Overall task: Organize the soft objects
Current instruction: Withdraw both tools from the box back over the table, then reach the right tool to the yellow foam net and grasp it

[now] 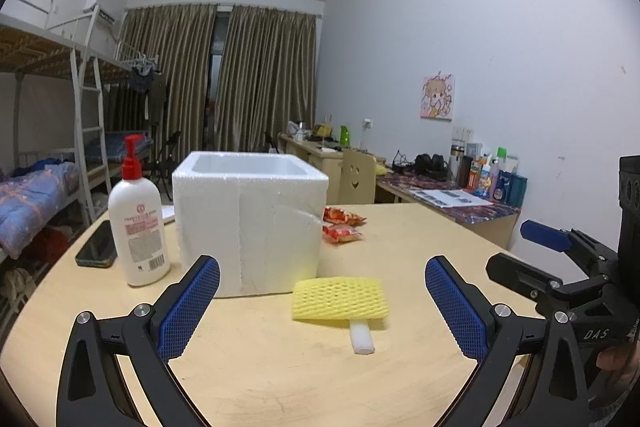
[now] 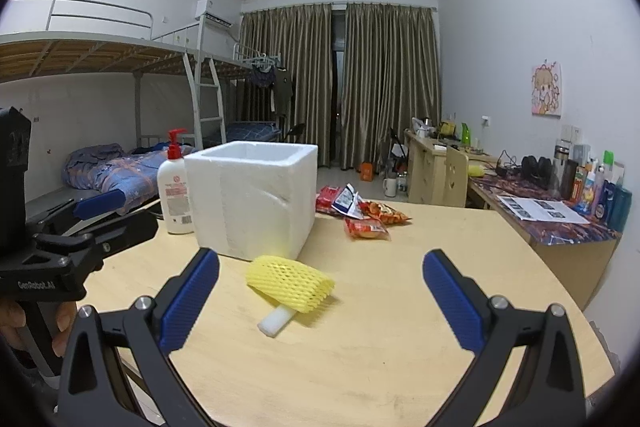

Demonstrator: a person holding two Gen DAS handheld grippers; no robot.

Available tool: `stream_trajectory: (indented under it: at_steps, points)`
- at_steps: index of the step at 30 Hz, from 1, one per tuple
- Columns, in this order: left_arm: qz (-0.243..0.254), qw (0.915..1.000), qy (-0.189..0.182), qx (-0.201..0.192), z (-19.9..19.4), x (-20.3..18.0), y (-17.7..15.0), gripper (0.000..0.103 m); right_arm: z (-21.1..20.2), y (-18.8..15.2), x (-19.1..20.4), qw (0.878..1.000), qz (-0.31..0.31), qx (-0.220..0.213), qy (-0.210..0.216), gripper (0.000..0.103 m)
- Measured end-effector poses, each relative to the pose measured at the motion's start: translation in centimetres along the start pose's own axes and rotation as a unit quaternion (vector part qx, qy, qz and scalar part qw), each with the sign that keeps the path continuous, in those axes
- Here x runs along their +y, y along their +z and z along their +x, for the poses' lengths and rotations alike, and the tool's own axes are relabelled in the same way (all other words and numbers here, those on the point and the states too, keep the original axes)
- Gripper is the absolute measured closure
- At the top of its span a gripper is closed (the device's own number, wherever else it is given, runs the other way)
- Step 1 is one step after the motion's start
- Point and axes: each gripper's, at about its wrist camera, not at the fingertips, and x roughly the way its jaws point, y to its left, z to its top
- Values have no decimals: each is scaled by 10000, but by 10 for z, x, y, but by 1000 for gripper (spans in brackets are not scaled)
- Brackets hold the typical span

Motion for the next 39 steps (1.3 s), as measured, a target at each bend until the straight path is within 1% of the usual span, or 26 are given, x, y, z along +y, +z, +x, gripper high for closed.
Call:
stream_trajectory:
  at_steps: [5,10,15,18,23,25,28,31,33,35,38,39]
  points:
    - [-14,9998,2,210,20,5,-6,0,11,-1,-4,9999,118,121,25,0]
    - [-116,9987,-12,497,42,14,-14,0,23,-1,-6,9996,110,258,34,0]
    - [-112,9975,-44,692,59,19,-23,0,35,-5,-10,9990,131,433,9,0]
    - [-94,9970,-63,771,68,20,-26,0,40,-8,-11,9985,122,532,-25,0]
    - [-29,9964,-200,825,78,19,-25,0,46,-12,-13,9975,116,695,-39,0]
    - [-35,9957,-296,874,84,19,-25,0,49,-13,-16,9970,197,744,11,0]
    - [-79,9948,-344,955,90,19,-27,0,53,-13,-27,9953,443,848,130,0]
    - [-147,9927,-438,1110,100,20,-31,0,58,-15,-34,9938,552,952,169,0]
    - [-180,9914,-439,1217,107,22,-34,0,66,-16,-35,9922,515,1115,197,0]
    - [-294,9882,-482,1427,117,26,-38,0,74,-17,-33,9907,396,1285,212,0]
    - [-549,9836,-629,1599,127,34,-41,0,83,-18,-24,9886,149,1444,402,0]
    - [-555,9832,-630,1618,128,34,-41,0,85,-18,-23,9879,105,1489,433,0]
